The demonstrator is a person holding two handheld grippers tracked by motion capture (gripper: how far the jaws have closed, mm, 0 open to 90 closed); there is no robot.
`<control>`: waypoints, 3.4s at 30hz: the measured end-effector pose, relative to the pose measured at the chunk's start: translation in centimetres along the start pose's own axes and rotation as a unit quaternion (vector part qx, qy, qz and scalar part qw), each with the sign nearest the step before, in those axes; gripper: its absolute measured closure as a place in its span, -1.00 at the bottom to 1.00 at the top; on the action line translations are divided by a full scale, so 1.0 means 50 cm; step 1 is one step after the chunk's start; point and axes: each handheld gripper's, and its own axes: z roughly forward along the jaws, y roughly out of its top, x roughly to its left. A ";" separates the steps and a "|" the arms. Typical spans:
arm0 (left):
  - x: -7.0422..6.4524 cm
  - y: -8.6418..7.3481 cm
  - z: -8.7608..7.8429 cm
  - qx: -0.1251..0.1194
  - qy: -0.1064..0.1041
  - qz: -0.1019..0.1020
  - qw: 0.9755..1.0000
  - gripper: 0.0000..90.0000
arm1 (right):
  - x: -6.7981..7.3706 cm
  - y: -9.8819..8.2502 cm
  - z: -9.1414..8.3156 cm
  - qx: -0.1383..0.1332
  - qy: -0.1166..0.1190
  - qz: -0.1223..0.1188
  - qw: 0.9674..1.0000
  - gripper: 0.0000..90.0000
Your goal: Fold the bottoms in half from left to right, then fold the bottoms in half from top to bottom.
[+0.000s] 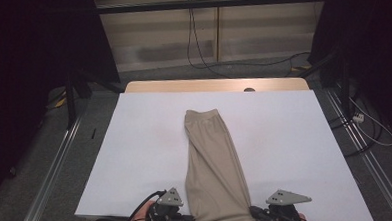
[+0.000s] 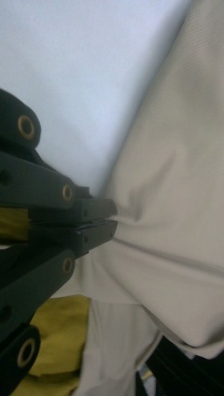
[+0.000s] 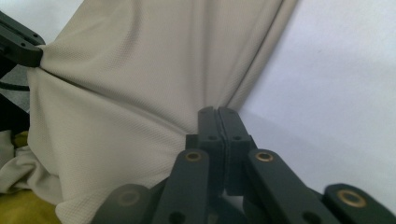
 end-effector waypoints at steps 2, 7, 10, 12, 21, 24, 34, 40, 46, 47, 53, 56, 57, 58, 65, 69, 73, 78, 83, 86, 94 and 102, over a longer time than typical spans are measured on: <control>0.004 0.003 -0.004 -0.010 0.005 -0.005 1.000 0.77 | -0.008 0.007 0.002 -0.009 -0.001 -0.005 1.000 0.63; 0.017 0.013 -0.011 -0.046 0.035 -0.013 0.998 0.21 | -0.034 0.032 0.008 -0.040 0.003 -0.013 0.999 0.27; 0.035 0.026 -0.016 -0.062 0.064 -0.017 0.996 -0.09 | -0.043 0.045 0.015 -0.050 0.000 -0.020 0.999 0.06; 0.047 0.035 -0.019 -0.072 0.097 -0.006 0.993 -0.33 | -0.047 0.055 0.020 -0.054 -0.006 -0.030 0.998 -0.05; 0.123 0.063 -0.040 -0.124 0.149 -0.018 0.981 -0.64 | -0.079 0.122 0.045 -0.084 -0.008 -0.041 0.996 -0.32; 0.158 0.088 -0.041 -0.130 0.149 -0.018 0.980 -0.66 | -0.090 0.149 0.053 -0.095 -0.015 -0.045 0.994 -0.39; 0.222 0.128 -0.023 -0.172 0.154 -0.059 0.971 -0.73 | -0.120 0.244 0.090 -0.128 -0.021 -0.046 0.990 -0.35; 0.241 0.143 -0.028 -0.188 0.176 -0.054 0.965 -0.71 | -0.115 0.250 0.103 -0.130 -0.017 -0.045 0.990 -0.31; 0.276 0.184 -0.019 -0.212 0.185 -0.042 0.959 -0.70 | -0.125 0.264 0.108 -0.132 -0.024 -0.046 0.990 -0.29; 0.280 0.188 -0.017 -0.212 0.184 -0.042 0.959 -0.69 | -0.128 0.268 0.111 -0.132 -0.024 -0.047 0.990 -0.29; 0.308 0.211 -0.006 -0.215 0.211 -0.049 0.952 -0.65 | -0.144 0.291 0.137 -0.136 -0.029 -0.047 0.989 -0.26; 0.323 0.226 -0.004 -0.211 0.216 -0.051 0.952 -0.65 | -0.154 0.309 0.148 -0.132 -0.034 -0.048 0.990 -0.23; 0.329 0.232 -0.003 -0.216 0.216 -0.054 0.951 -0.65 | -0.158 0.317 0.151 -0.131 -0.039 -0.050 0.989 -0.22; 0.339 0.239 -0.004 -0.211 0.216 -0.053 0.952 -0.65 | -0.162 0.327 0.156 -0.132 -0.037 -0.050 0.989 -0.18; 0.378 0.269 -0.001 -0.193 0.239 -0.061 0.950 -0.44 | -0.178 0.397 0.204 -0.128 -0.048 -0.068 0.988 0.07; 0.394 0.274 0.004 -0.194 0.235 -0.072 0.950 -0.37 | -0.185 0.427 0.235 -0.117 -0.055 -0.074 0.989 0.20; 0.405 0.276 0.016 -0.184 0.232 -0.083 0.951 -0.26 | -0.200 0.443 0.267 -0.111 -0.062 -0.067 0.990 0.23; 0.423 0.288 0.029 -0.177 0.233 -0.088 0.952 -0.10 | -0.213 0.460 0.307 -0.097 -0.067 -0.065 0.991 0.22; 0.434 0.300 0.037 -0.171 0.231 -0.090 0.954 -0.03 | -0.215 0.461 0.345 -0.080 -0.062 -0.061 0.993 0.24; 0.441 0.303 0.043 -0.171 0.230 -0.096 0.953 -0.03 | -0.217 0.464 0.365 -0.070 -0.065 -0.064 0.993 0.32; 0.452 0.304 0.044 -0.171 0.227 -0.102 0.953 0.07 | -0.231 0.473 0.367 -0.078 -0.102 -0.050 0.990 0.90; 0.460 0.303 0.078 -0.173 0.198 -0.112 0.958 -0.02 | -0.253 0.465 0.370 -0.052 -0.082 -0.048 0.994 0.81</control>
